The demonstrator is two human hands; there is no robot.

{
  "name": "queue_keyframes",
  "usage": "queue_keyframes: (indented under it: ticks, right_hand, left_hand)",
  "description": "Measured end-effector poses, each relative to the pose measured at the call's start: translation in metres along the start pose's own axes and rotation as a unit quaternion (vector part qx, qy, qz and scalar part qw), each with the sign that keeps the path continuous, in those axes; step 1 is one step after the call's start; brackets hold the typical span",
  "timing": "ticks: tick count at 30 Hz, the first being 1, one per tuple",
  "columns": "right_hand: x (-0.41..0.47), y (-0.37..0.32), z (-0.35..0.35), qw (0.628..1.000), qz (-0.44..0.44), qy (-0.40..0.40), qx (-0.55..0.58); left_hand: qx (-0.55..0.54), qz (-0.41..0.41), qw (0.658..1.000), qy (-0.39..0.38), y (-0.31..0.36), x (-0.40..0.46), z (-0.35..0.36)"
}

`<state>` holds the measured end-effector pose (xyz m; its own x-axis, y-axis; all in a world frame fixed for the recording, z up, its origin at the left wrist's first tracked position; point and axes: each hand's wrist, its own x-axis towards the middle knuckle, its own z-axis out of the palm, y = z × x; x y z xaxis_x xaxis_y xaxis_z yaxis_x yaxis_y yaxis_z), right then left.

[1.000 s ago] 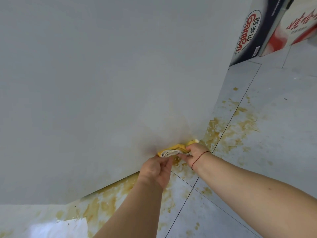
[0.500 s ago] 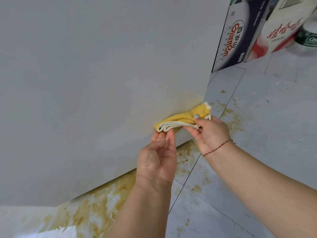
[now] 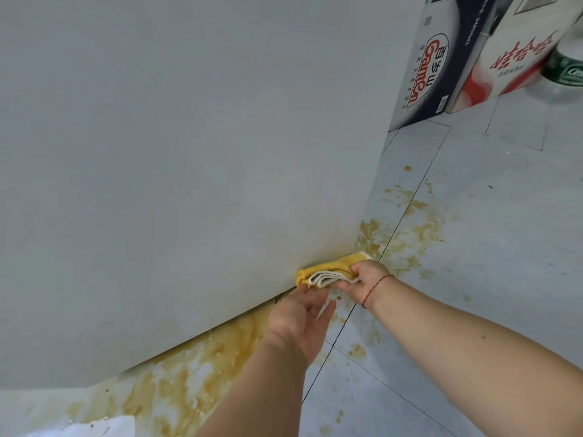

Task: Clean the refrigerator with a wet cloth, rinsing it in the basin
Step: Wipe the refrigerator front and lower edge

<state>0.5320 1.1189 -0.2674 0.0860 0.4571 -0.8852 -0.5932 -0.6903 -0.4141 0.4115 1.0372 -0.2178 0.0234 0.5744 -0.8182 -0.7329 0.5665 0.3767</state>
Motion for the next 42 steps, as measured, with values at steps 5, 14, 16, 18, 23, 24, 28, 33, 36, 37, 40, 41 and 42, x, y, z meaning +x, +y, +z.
queue_keyframes:
  ticks: [5,14,16,18,23,24,28,33,36,37,40,41,42]
  right_hand:
    - [0.004,0.001,0.008,0.996,-0.033,0.007,-0.088]
    - [0.007,-0.002,0.008,0.994,-0.1,-0.032,-0.036]
    - [-0.006,-0.009,0.008,0.993,-0.112,-0.037,-0.028]
    - [-0.018,-0.016,0.01,0.99,-0.127,-0.057,-0.013]
    - [-0.086,-0.037,0.025,0.975,-0.174,-0.101,0.092]
    - [-0.101,-0.041,0.029,0.971,-0.179,-0.108,0.112]
    - [-0.162,-0.049,0.045,0.956,-0.215,-0.149,0.13]
    - [-0.228,-0.043,0.056,0.916,-0.262,-0.245,0.179]
    - [-0.25,-0.009,0.058,0.906,-0.254,-0.324,0.094]
    - [-0.251,0.005,0.056,0.904,-0.249,-0.343,0.055]
    - [-0.246,0.042,0.05,0.894,-0.229,-0.383,-0.047]
    - [-0.243,0.049,0.049,0.89,-0.221,-0.392,-0.07]
    - [-0.242,0.054,0.049,0.887,-0.214,-0.399,-0.09]
  left_hand:
    - [0.007,0.011,1.0,0.01,0.006,-0.003,-0.008]
    - [0.008,0.018,0.999,0.041,0.016,-0.017,-0.027]
    - [0.006,0.02,0.999,0.038,0.018,-0.022,-0.029]
    - [0.002,0.024,0.999,0.029,0.02,-0.028,-0.029]
    - [-0.013,0.031,0.999,-0.017,0.025,-0.051,-0.02]
    - [-0.019,0.029,0.999,-0.031,0.028,-0.056,-0.017]
    - [-0.049,0.029,0.995,-0.08,0.042,-0.081,-0.013]
    - [-0.083,0.057,0.989,-0.112,0.069,-0.108,-0.031]
    - [-0.084,0.051,0.985,-0.139,0.076,-0.122,-0.05]
    - [-0.081,0.043,0.985,-0.145,0.076,-0.127,-0.058]
    - [-0.087,0.036,0.981,-0.17,0.077,-0.145,-0.082]
    - [-0.085,0.041,0.979,-0.18,0.078,-0.152,-0.088]
    - [-0.076,0.049,0.978,-0.188,0.08,-0.16,-0.094]
